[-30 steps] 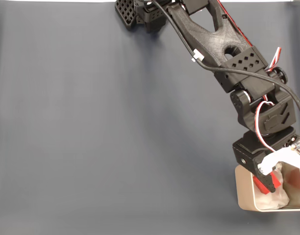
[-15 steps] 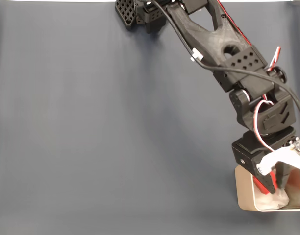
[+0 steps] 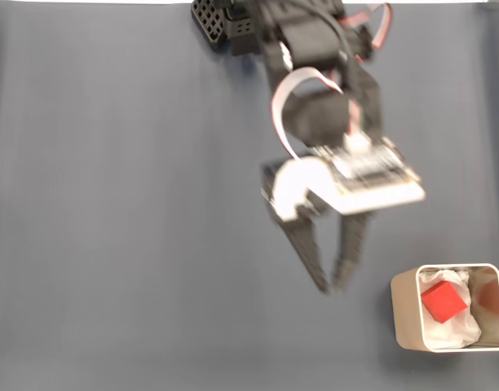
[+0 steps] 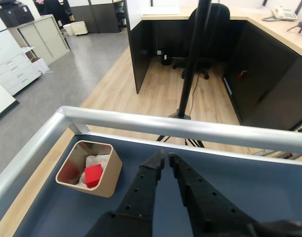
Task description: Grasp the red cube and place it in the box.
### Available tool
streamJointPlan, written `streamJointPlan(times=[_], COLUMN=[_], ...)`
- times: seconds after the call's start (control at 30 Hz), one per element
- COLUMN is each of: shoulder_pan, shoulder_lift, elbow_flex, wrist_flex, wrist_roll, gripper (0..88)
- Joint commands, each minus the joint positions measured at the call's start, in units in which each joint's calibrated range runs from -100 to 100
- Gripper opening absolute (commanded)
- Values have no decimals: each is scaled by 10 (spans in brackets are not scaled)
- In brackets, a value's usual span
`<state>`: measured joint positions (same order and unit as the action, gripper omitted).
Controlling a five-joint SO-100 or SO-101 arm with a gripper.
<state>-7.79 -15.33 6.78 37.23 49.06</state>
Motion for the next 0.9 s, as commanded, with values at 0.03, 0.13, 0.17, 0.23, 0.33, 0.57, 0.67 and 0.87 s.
streamJointPlan(times=[0.03,0.13,0.17,0.23,0.33,0.57,0.67,0.87], shoulder_pan=[41,62,69,75,76,69,70,78], shoulder_lift=[-176,-270,-301,-361,-459,-655,-718,-808], elbow_flex=[165,282,323,407,538,778,849,929], wrist_flex=[-29,-31,-31,-32,-34,-12,15,146], wrist_roll=[-5,-5,-4,0,3,5,7,15], gripper=[0,0,0,0,0,0,0,0])
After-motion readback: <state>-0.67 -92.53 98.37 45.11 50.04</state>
